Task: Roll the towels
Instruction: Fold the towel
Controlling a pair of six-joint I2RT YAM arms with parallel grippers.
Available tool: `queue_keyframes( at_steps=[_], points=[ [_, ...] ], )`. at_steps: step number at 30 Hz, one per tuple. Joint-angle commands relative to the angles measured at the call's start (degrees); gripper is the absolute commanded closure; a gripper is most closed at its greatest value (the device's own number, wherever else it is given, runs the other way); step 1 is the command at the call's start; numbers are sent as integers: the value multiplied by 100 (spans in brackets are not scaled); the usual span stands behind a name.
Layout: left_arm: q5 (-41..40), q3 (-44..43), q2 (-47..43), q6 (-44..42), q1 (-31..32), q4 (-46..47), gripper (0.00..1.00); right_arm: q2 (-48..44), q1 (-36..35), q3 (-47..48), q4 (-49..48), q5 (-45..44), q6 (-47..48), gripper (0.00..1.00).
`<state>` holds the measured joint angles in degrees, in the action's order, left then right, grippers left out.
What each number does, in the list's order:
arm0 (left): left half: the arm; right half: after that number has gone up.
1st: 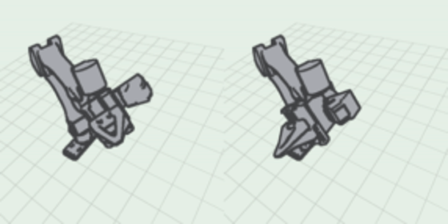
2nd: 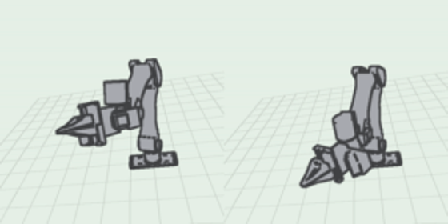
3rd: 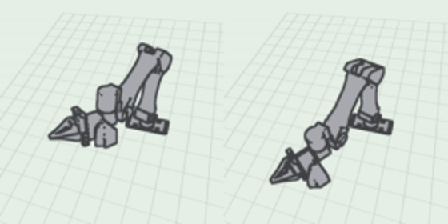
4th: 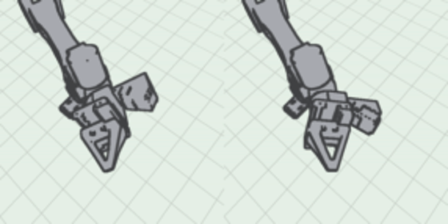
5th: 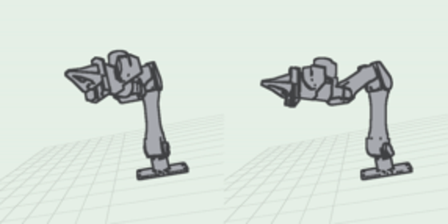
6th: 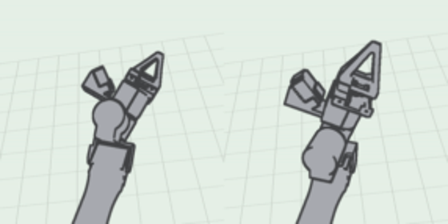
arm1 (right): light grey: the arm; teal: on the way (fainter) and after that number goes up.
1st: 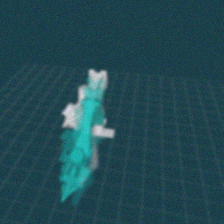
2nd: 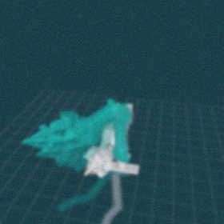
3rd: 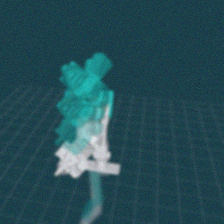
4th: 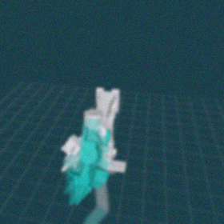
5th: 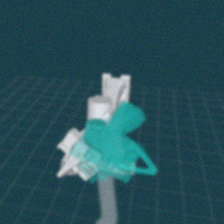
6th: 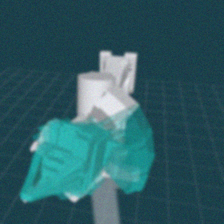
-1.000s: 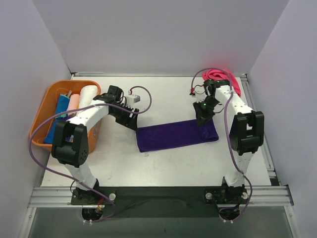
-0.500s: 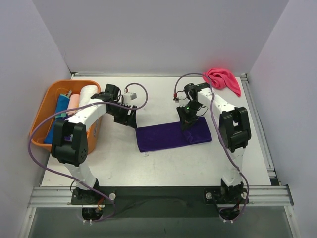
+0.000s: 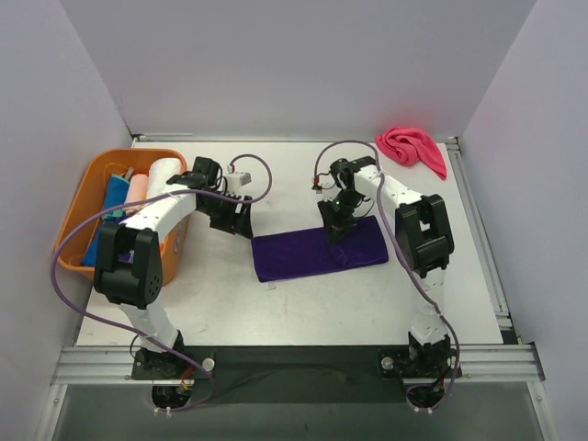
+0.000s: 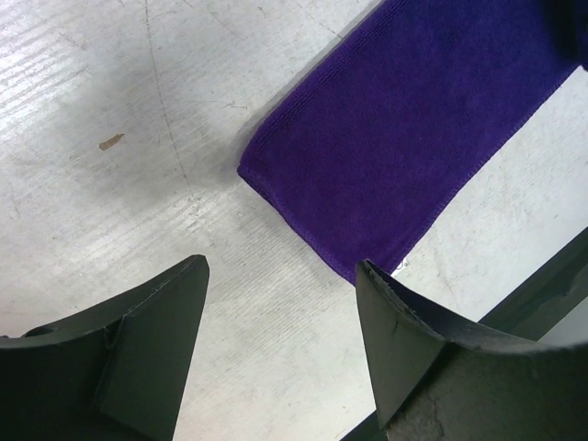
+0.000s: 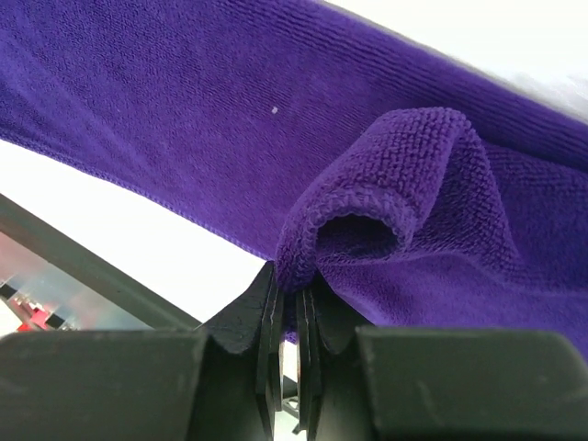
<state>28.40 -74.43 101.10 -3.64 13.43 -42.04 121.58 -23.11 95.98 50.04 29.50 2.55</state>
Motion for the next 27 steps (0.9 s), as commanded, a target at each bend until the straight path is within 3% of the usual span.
queue_keyframes(
  at_steps=[1,4,5,7,10,13,19,22,27],
  points=[
    [209,78,-327,12,-7,196,24,129,-123,175,190,258,-149,100],
    [183,201,-459,-23,10,275,24,173,-141,184,208,495,-149,81],
    [183,297,-512,-23,10,319,25,77,-141,192,225,583,-123,69],
    [209,447,-705,-23,37,485,25,-98,-36,193,225,645,-27,62],
    [289,702,-907,-32,238,696,28,-573,412,280,234,777,140,59],
    [350,878,-899,30,528,881,34,-601,1000,421,243,646,281,63],
    [377,817,-372,144,1055,1022,55,-303,1458,281,278,-347,852,86],
    [272,755,-39,109,1266,1040,60,-109,1573,18,217,-479,1010,90],
    [-133,597,541,65,1320,1031,81,24,1600,-685,-29,-524,1002,95]
  ],
)
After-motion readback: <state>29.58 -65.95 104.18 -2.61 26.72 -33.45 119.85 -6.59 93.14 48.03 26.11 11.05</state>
